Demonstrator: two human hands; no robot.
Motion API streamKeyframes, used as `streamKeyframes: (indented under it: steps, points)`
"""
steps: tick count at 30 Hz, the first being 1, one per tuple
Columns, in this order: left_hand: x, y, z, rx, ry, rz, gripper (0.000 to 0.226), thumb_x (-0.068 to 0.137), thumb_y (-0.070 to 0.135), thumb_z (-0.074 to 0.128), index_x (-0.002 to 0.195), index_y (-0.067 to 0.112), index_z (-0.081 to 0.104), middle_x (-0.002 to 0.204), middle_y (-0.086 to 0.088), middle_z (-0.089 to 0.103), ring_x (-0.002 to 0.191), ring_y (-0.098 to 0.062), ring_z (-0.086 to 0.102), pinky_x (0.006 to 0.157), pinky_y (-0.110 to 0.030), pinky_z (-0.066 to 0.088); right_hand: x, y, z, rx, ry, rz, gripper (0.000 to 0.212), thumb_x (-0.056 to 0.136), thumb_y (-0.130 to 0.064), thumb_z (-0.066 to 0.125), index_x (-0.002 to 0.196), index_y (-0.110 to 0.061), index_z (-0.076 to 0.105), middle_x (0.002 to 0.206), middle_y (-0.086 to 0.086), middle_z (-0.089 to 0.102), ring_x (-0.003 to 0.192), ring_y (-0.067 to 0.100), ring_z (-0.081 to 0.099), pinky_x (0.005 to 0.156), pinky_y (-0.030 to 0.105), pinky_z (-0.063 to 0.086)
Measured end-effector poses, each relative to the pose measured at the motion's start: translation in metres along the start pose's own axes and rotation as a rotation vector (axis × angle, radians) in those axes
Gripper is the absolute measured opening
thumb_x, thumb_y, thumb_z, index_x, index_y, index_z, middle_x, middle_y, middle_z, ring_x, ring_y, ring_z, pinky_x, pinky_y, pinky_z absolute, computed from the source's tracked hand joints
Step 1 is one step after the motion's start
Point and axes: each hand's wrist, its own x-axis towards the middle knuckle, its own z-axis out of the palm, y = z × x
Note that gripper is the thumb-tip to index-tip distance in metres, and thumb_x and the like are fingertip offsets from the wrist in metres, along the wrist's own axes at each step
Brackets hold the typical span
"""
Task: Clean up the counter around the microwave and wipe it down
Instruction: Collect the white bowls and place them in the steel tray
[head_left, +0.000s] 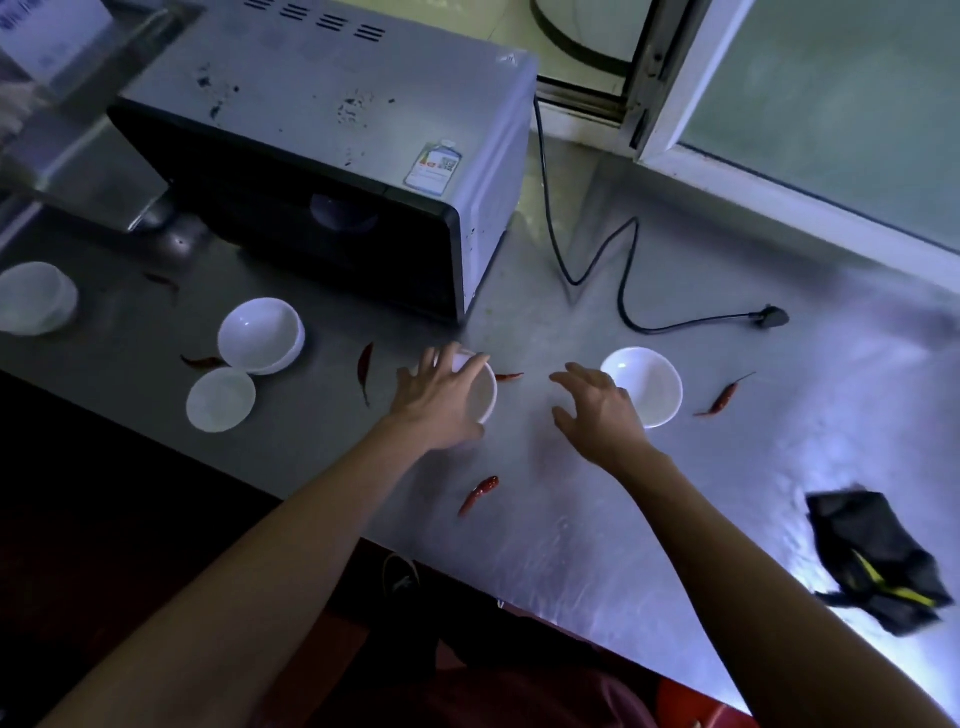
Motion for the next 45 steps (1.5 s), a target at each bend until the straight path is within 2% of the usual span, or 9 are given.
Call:
streamKeyframes:
  steps: [5,10,14,16,18,23,32,38,45]
  points:
    - [0.016,0.036,-0.007,0.026,0.015,0.1,0.1,0.065,0.052,0.074,0.148,0.037,0.02,0.151,-0.002,0.019,0.138,-0.031,0.022,0.099,-0.057,0.039,0.008,0.036,-0.016,-0.084,0.013,0.087,0.064,0.088,-0.033,0.066,0.148,-0.024,0.043,0.16,0.008,0.03,0.147,0.032,0.027,0.109,0.053,0.031]
    - [0.022,0.048,-0.007,0.058,-0.04,0.103,0.101,0.067,0.052,0.074,0.149,0.037,0.017,0.153,-0.002,0.017,0.14,-0.031,0.019,0.101,-0.058,0.038,0.021,0.064,-0.021,-0.211,-0.144,0.198,0.098,0.083,-0.065,0.063,0.157,-0.035,0.005,0.167,0.006,-0.012,0.153,0.033,-0.012,0.117,0.065,0.003]
    - [0.02,0.045,-0.007,0.074,-0.081,0.08,0.1,0.068,0.051,0.074,0.15,0.037,0.017,0.154,-0.002,0.015,0.142,-0.03,0.018,0.104,-0.057,0.034,0.034,0.076,-0.021,-0.165,-0.245,0.243,0.113,0.078,-0.073,0.064,0.156,-0.037,-0.01,0.164,0.005,-0.026,0.15,0.039,-0.02,0.113,0.072,0.003]
    - [0.018,0.041,-0.007,0.071,-0.08,0.061,0.099,0.068,0.05,0.074,0.149,0.038,0.018,0.154,0.0,0.016,0.142,-0.029,0.019,0.104,-0.057,0.034,0.037,0.078,-0.02,-0.151,-0.256,0.253,0.113,0.076,-0.069,0.069,0.156,-0.037,-0.005,0.165,0.005,-0.021,0.151,0.041,-0.011,0.112,0.071,0.016]
    - [0.015,0.036,-0.008,0.061,-0.069,0.05,0.098,0.067,0.05,0.074,0.148,0.038,0.019,0.153,0.001,0.017,0.141,-0.028,0.019,0.104,-0.058,0.035,0.037,0.078,-0.017,-0.175,-0.214,0.243,0.104,0.076,-0.062,0.072,0.154,-0.035,0.009,0.166,0.005,-0.004,0.148,0.04,0.006,0.109,0.065,0.03]
    - [0.007,0.021,-0.012,0.049,-0.051,0.043,0.1,0.069,0.053,0.074,0.15,0.037,0.018,0.153,0.0,0.017,0.142,-0.028,0.019,0.104,-0.058,0.036,0.036,0.064,-0.014,-0.183,-0.153,0.2,0.095,0.073,-0.061,0.072,0.149,-0.033,0.023,0.158,0.005,0.019,0.141,0.037,0.021,0.104,0.059,0.035]
    - [-0.033,-0.054,-0.025,0.034,0.007,-0.027,0.105,0.07,0.058,0.075,0.153,0.037,0.014,0.159,-0.002,0.012,0.143,-0.032,0.018,0.107,-0.06,0.034,0.05,-0.058,0.003,-0.222,-0.116,-0.05,0.104,0.071,-0.067,0.072,0.152,-0.037,0.015,0.161,0.004,0.013,0.145,0.037,0.016,0.107,0.062,0.034]
    - [-0.093,-0.156,-0.037,-0.046,0.079,-0.12,0.106,0.071,0.055,0.076,0.155,0.036,0.014,0.159,-0.001,0.011,0.146,-0.03,0.012,0.106,-0.058,0.037,0.053,-0.175,0.032,-0.299,-0.135,-0.163,0.104,0.074,-0.072,0.066,0.155,-0.036,0.012,0.164,0.003,0.01,0.147,0.038,0.013,0.11,0.062,0.032]
    - [-0.181,-0.298,-0.047,-0.138,0.128,-0.287,0.105,0.067,0.055,0.075,0.152,0.04,0.015,0.159,0.001,0.01,0.146,-0.031,0.009,0.109,-0.061,0.029,0.045,-0.333,0.071,-0.318,-0.134,-0.301,0.104,0.074,-0.07,0.066,0.156,-0.037,0.011,0.164,0.001,0.011,0.145,0.037,0.016,0.108,0.062,0.029]
